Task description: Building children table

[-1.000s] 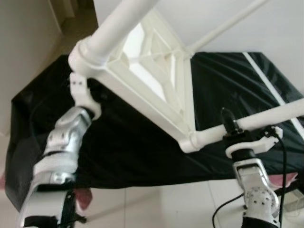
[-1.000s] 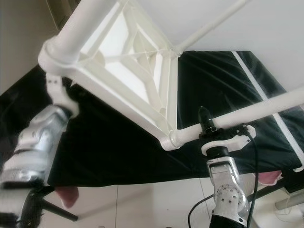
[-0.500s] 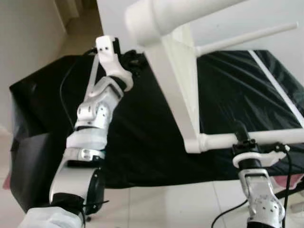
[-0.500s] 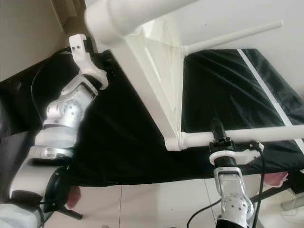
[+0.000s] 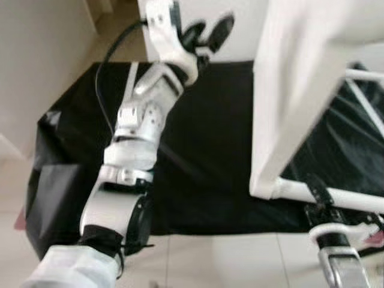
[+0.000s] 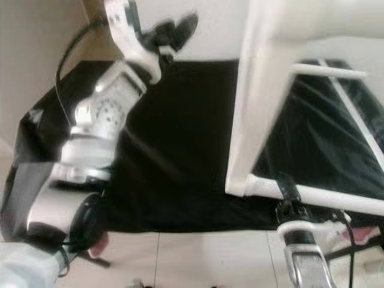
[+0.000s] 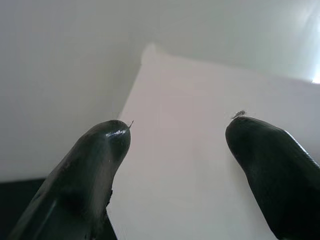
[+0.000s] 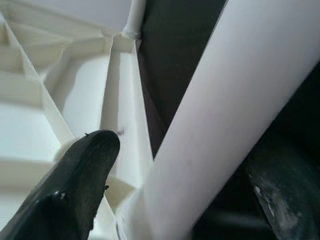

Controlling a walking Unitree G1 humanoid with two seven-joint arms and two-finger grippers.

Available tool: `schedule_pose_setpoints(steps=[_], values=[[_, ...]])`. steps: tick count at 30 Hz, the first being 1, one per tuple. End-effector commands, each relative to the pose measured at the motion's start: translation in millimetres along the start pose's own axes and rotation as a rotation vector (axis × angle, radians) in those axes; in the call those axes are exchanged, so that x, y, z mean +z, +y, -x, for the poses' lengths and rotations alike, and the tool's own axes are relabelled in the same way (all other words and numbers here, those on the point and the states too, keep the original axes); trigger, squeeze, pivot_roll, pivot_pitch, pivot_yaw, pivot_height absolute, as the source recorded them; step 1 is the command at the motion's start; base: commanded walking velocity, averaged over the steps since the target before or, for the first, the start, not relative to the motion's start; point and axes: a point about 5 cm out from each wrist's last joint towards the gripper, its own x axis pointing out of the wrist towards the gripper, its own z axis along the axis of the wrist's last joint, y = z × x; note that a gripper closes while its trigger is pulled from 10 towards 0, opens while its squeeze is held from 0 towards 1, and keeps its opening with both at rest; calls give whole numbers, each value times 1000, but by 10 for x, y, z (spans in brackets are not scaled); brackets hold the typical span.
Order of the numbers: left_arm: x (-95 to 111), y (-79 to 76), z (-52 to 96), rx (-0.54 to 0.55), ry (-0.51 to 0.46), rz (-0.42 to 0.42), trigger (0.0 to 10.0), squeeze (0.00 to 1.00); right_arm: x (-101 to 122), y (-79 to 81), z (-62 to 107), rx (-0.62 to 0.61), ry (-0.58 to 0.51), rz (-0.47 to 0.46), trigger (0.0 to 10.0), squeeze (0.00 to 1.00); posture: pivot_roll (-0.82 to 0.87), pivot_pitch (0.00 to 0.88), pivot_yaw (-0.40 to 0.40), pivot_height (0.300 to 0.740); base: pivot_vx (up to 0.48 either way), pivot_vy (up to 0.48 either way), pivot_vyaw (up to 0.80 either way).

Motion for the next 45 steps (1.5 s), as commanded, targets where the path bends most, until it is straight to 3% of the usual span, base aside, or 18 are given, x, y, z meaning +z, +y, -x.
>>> schedule_pose_setpoints(steps=[1, 3, 7, 12, 14, 16, 19, 23, 29, 31, 33, 36, 39, 44, 45], values=[[47, -62, -48, -38, -1, -9, 10000, 0, -384, -321, 437, -183, -25, -207, 10000, 0, -44, 159, 59, 740, 0, 0, 0], [58, -75, -66, -53, 4, -8, 10000, 0, -343, -369, 616, -206, -54, -198, 10000, 0, -50, 169, 70, 740, 0, 0, 0], [60, -75, -69, -57, 7, -9, 10000, 0, -332, -381, 672, -216, -57, -183, 10000, 0, -56, 171, 78, 740, 0, 0, 0], [49, -69, -76, -77, 32, -14, 10000, 0, -313, -429, 977, -228, -42, -159, 10000, 0, -74, 193, 115, 740, 0, 0, 0], [49, -69, -76, -77, 32, -14, 10000, 0, -313, -429, 977, -228, -42, -159, 10000, 0, -74, 193, 115, 740, 0, 0, 0], [37, -54, -74, -91, 50, -20, 10000, 0, -295, -415, 1136, -206, -48, -90, 10000, 0, -94, 205, 139, 740, 0, 0, 0], [8, -8, -65, -81, 68, -25, 10000, 0, -229, -317, 1202, -144, -76, -8, 10000, 0, -108, 210, 150, 740, 0, 0, 0], [-1, 7, -62, -78, 70, -19, 10000, 0, -177, -196, 1206, -92, -105, 15, 10000, 0, -134, 211, 156, 740, 0, 0, 0], [-52, 56, -55, -74, 75, -8, 10000, 0, 78, -5, 1367, -57, -189, 103, 10000, 0, -192, 219, 167, 740, 0, 0, 0], [-105, 94, -43, -63, 79, 8, 10000, 0, 394, 170, 1268, 6, -297, 211, 10000, 0, -226, 212, 172, 740, 0, 0, 0], [-113, 103, -40, -61, 79, 12, 10000, 0, 462, 203, 1225, 10, -328, 247, 10000, 0, -226, 212, 172, 740, 0, 0, 0], [-188, 134, -20, -42, 102, -3, 10000, 0, 653, 539, 811, 157, -414, 366, 10000, 0, -224, 186, 162, 740, 0, 0, 0], [-239, 163, 15, -29, 121, -34, 10000, 0, 684, 808, 437, 225, -414, 469, 10000, 0, -199, 159, 145, 740, 0, 0, 0], [-298, 272, 130, 5, 152, -81, 10000, 0, 754, 931, -25, 206, -422, 596, 10000, 0, -161, 125, 104, 740, 0, 0, 0], [-298, 272, 130, 5, 152, -81, 10000, 0, 754, 931, -25, 206, -422, 596, 10000, 0, -161, 125, 104, 740, 0, 0, 0]])
